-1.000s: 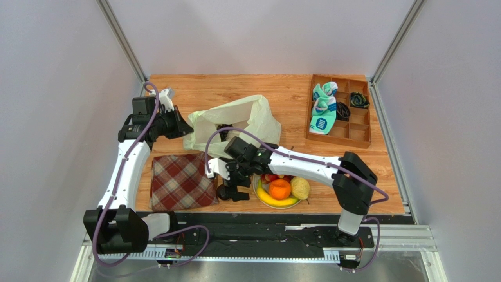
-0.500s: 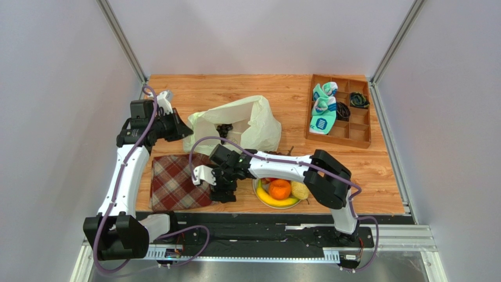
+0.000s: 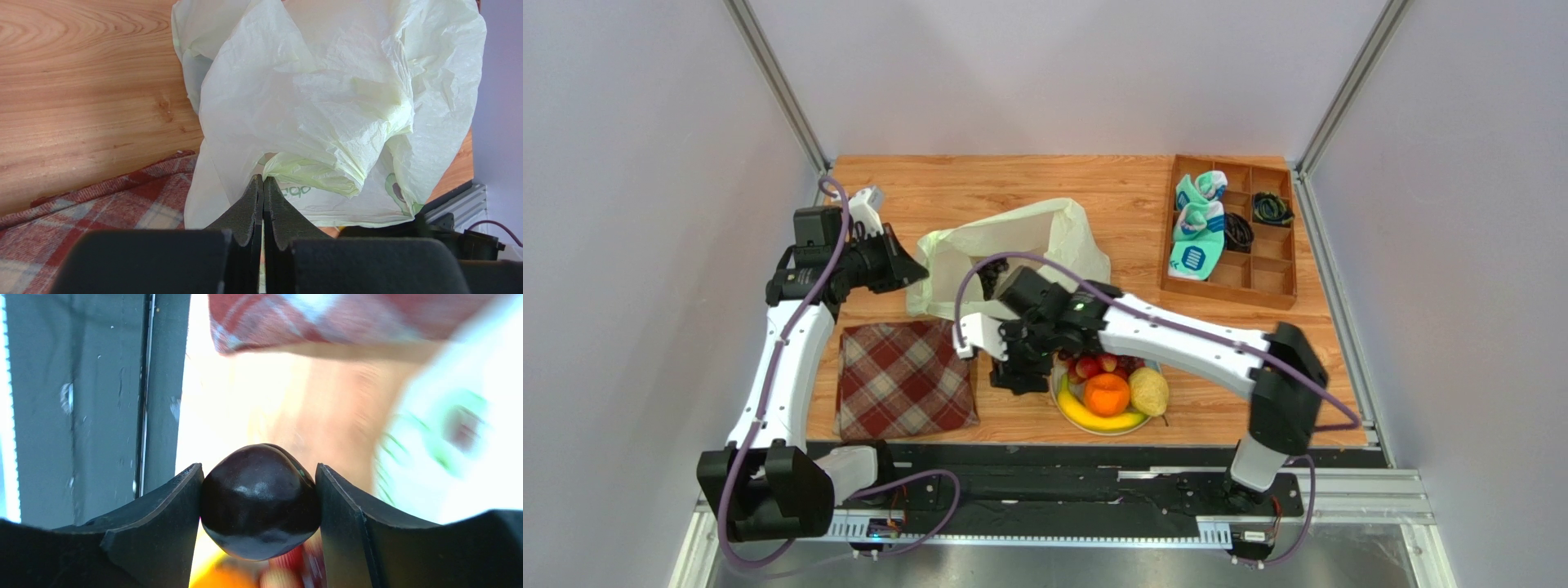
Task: Take the fake fruits out of the plastic bag
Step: Pick up the fake fruit from the center of the board, then place the fake fruit on the plate.
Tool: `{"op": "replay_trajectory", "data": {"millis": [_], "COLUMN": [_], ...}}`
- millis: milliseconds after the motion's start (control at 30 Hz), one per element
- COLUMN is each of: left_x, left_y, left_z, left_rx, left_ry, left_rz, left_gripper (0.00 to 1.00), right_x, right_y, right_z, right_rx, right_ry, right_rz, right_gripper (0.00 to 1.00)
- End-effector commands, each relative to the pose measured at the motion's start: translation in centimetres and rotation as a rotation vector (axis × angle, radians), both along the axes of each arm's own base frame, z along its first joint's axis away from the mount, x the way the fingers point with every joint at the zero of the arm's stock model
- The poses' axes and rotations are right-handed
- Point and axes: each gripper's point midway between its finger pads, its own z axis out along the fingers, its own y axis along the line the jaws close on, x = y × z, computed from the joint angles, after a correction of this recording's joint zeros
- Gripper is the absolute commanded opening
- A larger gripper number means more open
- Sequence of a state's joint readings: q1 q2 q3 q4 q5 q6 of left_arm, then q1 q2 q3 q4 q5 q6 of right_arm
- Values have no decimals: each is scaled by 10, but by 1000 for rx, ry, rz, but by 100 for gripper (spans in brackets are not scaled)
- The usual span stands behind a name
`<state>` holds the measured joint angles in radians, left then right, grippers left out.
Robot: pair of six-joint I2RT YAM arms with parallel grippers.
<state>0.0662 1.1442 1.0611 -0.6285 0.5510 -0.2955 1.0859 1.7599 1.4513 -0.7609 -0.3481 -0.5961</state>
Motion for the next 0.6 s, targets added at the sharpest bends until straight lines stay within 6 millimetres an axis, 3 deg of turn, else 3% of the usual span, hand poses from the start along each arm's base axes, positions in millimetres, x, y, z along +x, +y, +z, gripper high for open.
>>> {"op": "replay_trajectory", "data": {"millis": [0,167,233,300,433,533,567], "left_x": [9,11,13,15,18,17,17], "left_y": [-3,-5,-4,-4,-4,-4,-4], "left_z": [12,12,14,13,15,16,15], "left_rx": [-27,-42,-42,-42,-46,-42,-41], "left_ry": [-42,-32,-35,-33,-32,-26,-27], "left_rz": [-9,-12,-11,-9,-11,-13,-14], "left_gripper": [0,0,0,0,0,0,0], "right_x": [-2,11,7,5,15,30,32], "right_y": [-53,-113,-130,-136,-142,-142,-144], "right_z": [51,47,41,39,14,3,1], "right_rx": [9,-67,-84,-77,-122,-134,-139], "right_ry": [-85,-106,-113,-128,-158,-206,-218], "right_rz": [-8,-78,-79,-69,-120,-191,-199], "right_gripper": [41,42,44,46,46,55,64]}}
